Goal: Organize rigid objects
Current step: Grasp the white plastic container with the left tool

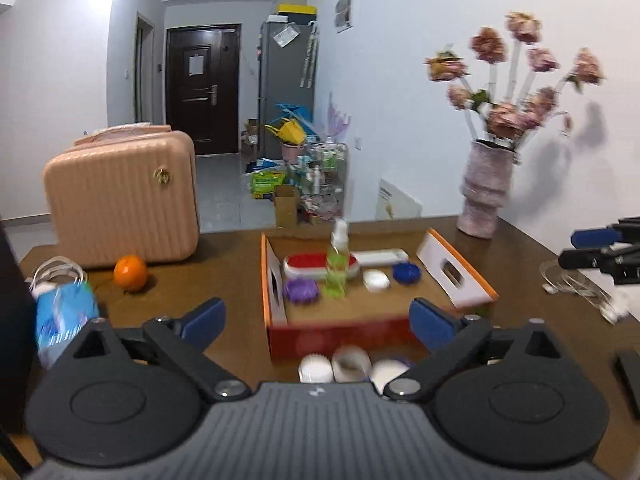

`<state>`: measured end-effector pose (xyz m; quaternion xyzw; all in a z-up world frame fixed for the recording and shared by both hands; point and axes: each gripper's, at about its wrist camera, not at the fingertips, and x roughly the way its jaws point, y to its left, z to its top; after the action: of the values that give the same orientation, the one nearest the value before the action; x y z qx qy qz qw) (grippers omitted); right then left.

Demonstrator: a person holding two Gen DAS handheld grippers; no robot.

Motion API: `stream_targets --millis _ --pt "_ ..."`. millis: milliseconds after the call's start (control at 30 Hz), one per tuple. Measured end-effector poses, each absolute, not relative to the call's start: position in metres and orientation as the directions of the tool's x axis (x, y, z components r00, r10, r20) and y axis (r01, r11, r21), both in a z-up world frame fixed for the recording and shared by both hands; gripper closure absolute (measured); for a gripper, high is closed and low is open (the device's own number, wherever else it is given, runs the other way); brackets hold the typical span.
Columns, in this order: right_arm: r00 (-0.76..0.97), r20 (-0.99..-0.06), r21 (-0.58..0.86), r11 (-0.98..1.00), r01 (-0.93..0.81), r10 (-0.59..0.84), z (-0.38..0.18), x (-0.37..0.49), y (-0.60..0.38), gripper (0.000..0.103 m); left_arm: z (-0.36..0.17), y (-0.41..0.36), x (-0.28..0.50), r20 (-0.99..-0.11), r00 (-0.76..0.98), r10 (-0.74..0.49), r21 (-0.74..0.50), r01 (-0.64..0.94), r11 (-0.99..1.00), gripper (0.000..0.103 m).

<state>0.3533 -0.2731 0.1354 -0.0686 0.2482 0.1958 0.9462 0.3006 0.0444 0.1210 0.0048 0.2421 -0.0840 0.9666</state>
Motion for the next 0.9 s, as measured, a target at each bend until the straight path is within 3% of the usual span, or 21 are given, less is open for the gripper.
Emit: stream_targets --millis 233,433,533,700,767,900 --pt "0.879 -0.364 -0.001 0.943 -0.331 0.308 0.088 0.219 -0.274 0.048 0.074 0.049 0.183 -0.425 0.894 -0.143 -0.054 0.132 0.990 0.000" --pt "0.886 -0.384 0.092 0.966 -0.243 0.260 0.031 0.145 -0.274 0.047 0.040 0.037 0.113 -0.366 0.929 -0.053 -0.049 0.038 0.998 0.000" --pt "0.863 -0.436 0.076 0.966 -0.248 0.256 0.011 0.127 -0.272 0.048 0.032 0.029 0.104 -0.386 0.919 -0.084 -0.022 0.082 0.996 0.000" --pt "0.862 -0.434 0.106 0.965 -0.240 0.262 0.005 0.126 -0.275 0.048 0.033 0.014 0.106 -0.366 0.922 -0.122 -0.013 0.126 0.992 0.000" --pt "0.857 -0.432 0.122 0.960 -0.252 0.280 0.005 0.132 -0.276 0.055 0.032 0.009 0.114 -0.362 0.922 -0.138 -0.016 0.142 0.990 0.000" --pt "0.834 -0.454 0.154 0.950 -0.273 0.313 -0.001 0.164 -0.272 0.059 0.024 -0.007 0.147 -0.399 0.897 -0.189 -0.023 0.196 0.980 0.000"
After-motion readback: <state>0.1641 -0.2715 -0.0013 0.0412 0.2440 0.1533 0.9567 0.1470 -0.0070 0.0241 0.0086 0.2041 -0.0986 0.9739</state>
